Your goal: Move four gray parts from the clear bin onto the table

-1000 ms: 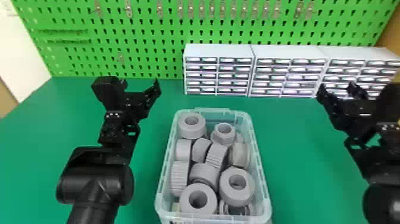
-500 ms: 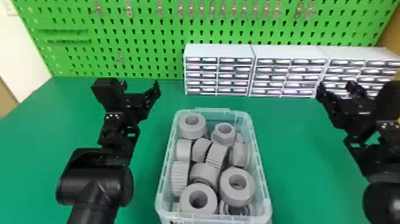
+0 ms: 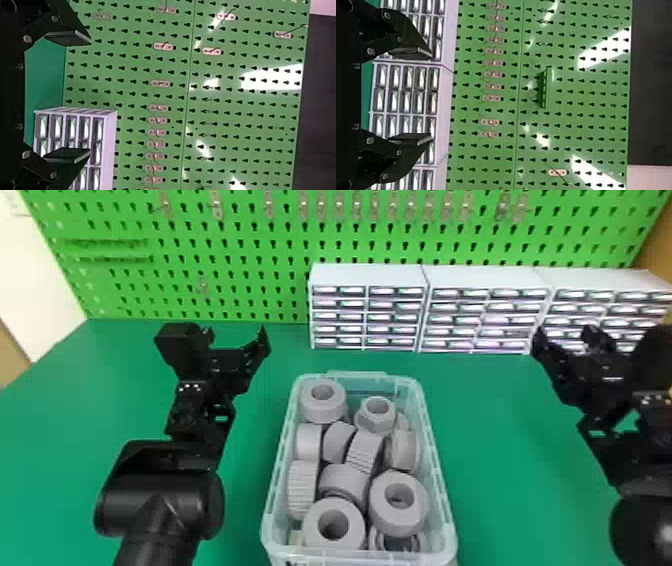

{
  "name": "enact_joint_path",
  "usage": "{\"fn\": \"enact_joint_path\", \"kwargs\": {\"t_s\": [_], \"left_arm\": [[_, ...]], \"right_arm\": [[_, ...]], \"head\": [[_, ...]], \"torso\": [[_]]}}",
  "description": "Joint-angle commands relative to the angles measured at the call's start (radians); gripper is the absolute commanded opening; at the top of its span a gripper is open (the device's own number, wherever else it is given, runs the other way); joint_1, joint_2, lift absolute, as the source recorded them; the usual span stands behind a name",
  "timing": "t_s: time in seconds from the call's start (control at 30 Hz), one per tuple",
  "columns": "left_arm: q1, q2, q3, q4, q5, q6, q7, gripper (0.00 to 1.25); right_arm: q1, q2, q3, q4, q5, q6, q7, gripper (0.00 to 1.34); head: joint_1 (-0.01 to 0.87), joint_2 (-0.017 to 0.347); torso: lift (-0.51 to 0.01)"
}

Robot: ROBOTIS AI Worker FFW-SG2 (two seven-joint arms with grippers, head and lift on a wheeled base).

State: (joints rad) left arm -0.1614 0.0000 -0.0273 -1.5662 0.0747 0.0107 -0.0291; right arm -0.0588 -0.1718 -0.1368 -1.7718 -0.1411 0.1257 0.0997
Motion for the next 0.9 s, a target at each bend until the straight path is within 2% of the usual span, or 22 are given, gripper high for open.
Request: {"fn": "enact_joint_path", "kwargs": {"t_s": [0.0, 0.6, 0.77, 0.87], "left_arm": [[-0.001, -0.003, 0.003, 0.000, 0.002, 0.000, 0.000, 0.97], [0.006, -0.003, 0.013, 0.000, 0.002, 0.000, -0.002, 0.96], [0.002, -0.003, 0.010, 0.000, 0.002, 0.000, -0.003, 0.96], [0.002, -0.003, 0.009, 0.000, 0.002, 0.000, -0.003, 0.96]], "right_arm": [[-0.001, 0.001, 0.002, 0.000, 0.000, 0.000, 0.000, 0.81], [0.004, 0.014, -0.017, 0.000, -0.003, 0.003, 0.000, 0.81], [0.005, 0.020, -0.017, -0.026, 0.008, 0.052, 0.000, 0.81], [-0.007, 0.017, -0.013, -0.060, 0.006, 0.129, 0.000, 0.81]], "head": [[0.693, 0.072], [0.693, 0.072], [0.693, 0.072], [0.693, 0.072]], "torso": [[-0.052], [-0.052], [-0.052], [-0.052]]}}
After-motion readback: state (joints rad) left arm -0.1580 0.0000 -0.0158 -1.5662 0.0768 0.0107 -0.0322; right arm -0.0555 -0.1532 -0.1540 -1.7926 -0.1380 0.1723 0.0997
